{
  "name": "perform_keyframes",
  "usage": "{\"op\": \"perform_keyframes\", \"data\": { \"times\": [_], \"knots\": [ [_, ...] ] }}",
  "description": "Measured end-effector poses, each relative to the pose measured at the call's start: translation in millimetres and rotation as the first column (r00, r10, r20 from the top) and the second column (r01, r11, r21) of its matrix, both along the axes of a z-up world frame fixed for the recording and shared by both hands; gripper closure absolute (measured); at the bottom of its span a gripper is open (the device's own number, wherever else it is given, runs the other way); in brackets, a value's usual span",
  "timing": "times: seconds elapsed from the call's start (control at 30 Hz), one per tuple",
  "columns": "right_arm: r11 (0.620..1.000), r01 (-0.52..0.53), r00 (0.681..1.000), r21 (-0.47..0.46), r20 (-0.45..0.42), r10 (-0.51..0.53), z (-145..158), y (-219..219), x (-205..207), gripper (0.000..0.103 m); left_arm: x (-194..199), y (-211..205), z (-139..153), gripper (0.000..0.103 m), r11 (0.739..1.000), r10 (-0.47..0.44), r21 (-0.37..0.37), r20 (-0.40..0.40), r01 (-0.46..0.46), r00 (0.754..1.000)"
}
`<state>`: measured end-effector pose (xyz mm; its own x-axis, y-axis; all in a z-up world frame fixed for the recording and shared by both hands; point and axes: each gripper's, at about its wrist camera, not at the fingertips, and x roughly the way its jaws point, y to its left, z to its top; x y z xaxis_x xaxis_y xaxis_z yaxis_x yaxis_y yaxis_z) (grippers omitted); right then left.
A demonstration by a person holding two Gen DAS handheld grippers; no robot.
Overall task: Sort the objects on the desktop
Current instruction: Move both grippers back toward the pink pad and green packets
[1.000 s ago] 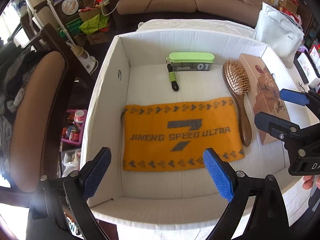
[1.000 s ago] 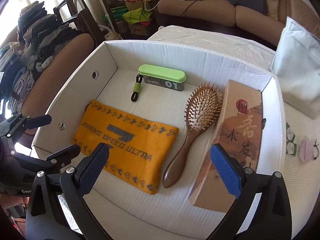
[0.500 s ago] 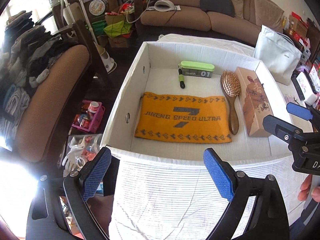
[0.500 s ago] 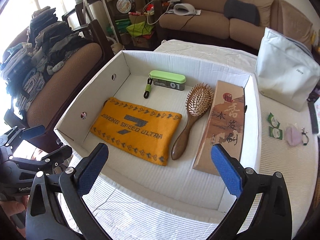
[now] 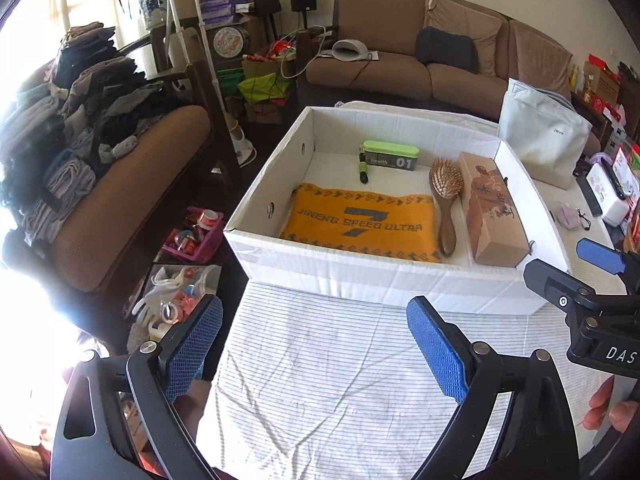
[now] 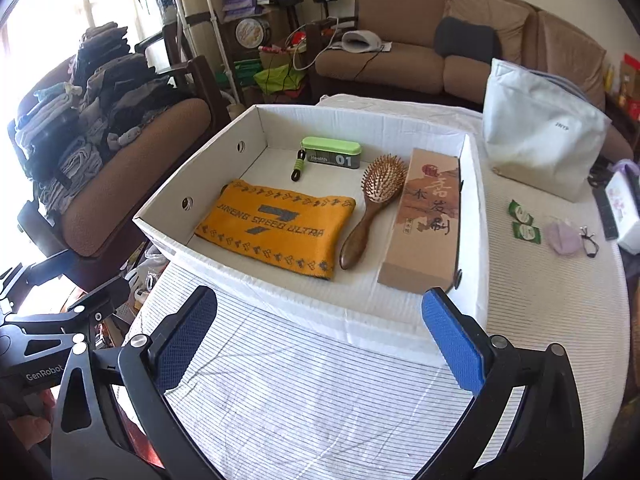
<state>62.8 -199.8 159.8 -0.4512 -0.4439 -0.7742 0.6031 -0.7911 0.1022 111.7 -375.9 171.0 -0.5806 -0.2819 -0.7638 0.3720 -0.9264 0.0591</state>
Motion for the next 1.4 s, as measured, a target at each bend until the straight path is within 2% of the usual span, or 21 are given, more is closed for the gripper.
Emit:
{"op": "perform_keyframes", "data": {
  "times": [0.2, 0.33, 0.5, 0.7, 0.83, 1.03, 1.27, 1.4],
  "knots": [
    [1.0, 0.02, 1.0, -0.023, -0.005, -0.02, 4, 43, 10, 0.0, 15, 37, 4, 0.007, 0.999, -0.035, -0.032, 0.005, 0.035, 0.999],
    [0.999, 0.033, 0.999, -0.031, -0.012, -0.034, 6, 75, 7, 0.0, 10, 71, 8, 0.007, 0.997, -0.083, 0.002, -0.023, 0.083, 0.996],
    [0.997, 0.063, 0.998, -0.034, -0.014, -0.063, 6, 130, -12, 0.0, -13, 130, 4, 0.007, 0.98, -0.193, 0.041, -0.046, 0.195, 0.98],
    [0.995, 0.102, 0.995, -0.021, 0.007, -0.102, -3, 208, -49, 0.0, -56, 205, -4, 0.007, 0.947, -0.304, 0.088, -0.075, 0.31, 0.95],
    [0.984, 0.176, 0.984, 0.018, 0.014, -0.176, -16, 262, -86, 0.0, -92, 250, -14, 0.007, 0.922, -0.364, 0.114, -0.072, 0.37, 0.929],
    [0.955, 0.295, 0.954, 0.025, 0.051, -0.296, -40, 339, -149, 0.0, -147, 302, -39, 0.007, 0.885, -0.436, 0.153, -0.063, 0.441, 0.898],
    [0.944, 0.325, 0.944, 0.054, 0.042, -0.327, -66, 373, -218, 0.001, -227, 334, -76, 0.007, 0.855, -0.483, 0.192, -0.043, 0.482, 0.875],
    [0.938, 0.345, 0.936, 0.04, 0.057, -0.347, -83, 382, -255, 0.003, -268, 342, -92, 0.007, 0.852, -0.489, 0.2, -0.031, 0.484, 0.872]
  ]
}}
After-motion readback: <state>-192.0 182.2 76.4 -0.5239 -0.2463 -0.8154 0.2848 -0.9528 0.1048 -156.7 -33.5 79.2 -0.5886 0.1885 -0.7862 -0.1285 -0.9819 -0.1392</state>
